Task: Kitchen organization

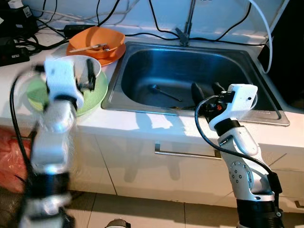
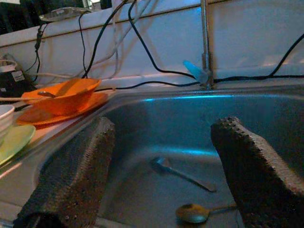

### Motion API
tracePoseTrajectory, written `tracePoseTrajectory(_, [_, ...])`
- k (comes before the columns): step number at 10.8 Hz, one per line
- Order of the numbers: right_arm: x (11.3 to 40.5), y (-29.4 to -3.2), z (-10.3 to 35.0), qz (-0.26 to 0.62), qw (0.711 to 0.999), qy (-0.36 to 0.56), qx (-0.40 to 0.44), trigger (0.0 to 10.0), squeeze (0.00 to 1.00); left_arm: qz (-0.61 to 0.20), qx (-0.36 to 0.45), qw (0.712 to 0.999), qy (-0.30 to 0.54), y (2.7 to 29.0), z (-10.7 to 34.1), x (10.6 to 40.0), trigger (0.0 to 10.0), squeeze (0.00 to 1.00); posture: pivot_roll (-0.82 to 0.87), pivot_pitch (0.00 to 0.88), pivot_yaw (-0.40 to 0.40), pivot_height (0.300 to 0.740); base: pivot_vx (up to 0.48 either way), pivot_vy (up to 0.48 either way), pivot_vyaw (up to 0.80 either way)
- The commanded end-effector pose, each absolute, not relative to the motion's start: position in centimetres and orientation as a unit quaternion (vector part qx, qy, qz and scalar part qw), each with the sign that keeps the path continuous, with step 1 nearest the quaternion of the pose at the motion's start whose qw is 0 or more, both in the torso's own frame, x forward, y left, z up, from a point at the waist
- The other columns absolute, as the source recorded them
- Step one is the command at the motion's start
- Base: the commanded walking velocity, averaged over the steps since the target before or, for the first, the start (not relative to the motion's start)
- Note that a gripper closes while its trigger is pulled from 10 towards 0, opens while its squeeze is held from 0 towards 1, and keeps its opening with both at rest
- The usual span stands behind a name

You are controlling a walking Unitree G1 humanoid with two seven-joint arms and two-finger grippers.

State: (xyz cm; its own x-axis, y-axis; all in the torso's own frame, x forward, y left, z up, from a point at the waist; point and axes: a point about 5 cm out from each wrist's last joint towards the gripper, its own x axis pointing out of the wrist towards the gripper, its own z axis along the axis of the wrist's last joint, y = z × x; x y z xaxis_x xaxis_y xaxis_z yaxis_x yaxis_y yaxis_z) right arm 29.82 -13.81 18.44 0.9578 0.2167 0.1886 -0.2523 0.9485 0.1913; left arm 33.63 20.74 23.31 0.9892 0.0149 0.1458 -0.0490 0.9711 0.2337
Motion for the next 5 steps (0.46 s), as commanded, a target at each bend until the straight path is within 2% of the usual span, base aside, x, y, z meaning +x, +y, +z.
tracePoseTrajectory(1, [29.6, -13.9, 19.0, 0.114, 0.983, -0.089, 0.115, 10.0, 0.00, -0.002, 0.133, 0.990, -0.044, 21.0, 22.8, 34.2, 10.0, 0.00, 0.09, 0.078, 0.013, 0.740, 0.000, 0.000, 0.00])
tracePoseTrajectory(2, [29.6, -13.8, 19.0, 0.115, 0.982, -0.089, 0.117, 10.0, 0.00, 0.000, 0.136, 0.990, -0.025, 21.8, 22.6, 34.6, 10.0, 0.00, 0.08, 0.080, 0.018, 0.740, 0.000, 0.000, 0.00])
tracePoseTrajectory(4, [29.3, -13.6, 19.1, 0.128, 0.981, -0.087, 0.119, 10.0, 0.00, -0.064, 0.176, 0.982, 0.012, 22.0, 22.8, 35.0, 10.0, 0.00, 0.08, 0.082, 0.018, 0.740, 0.000, 0.000, 0.00])
tracePoseTrajectory(5, [29.3, -13.5, 19.0, 0.130, 0.981, -0.086, 0.116, 10.0, 0.00, -0.064, 0.178, 0.982, 0.008, 22.4, 23.2, 35.3, 10.0, 0.00, 0.08, 0.080, 0.018, 0.740, 0.000, 0.000, 0.00])
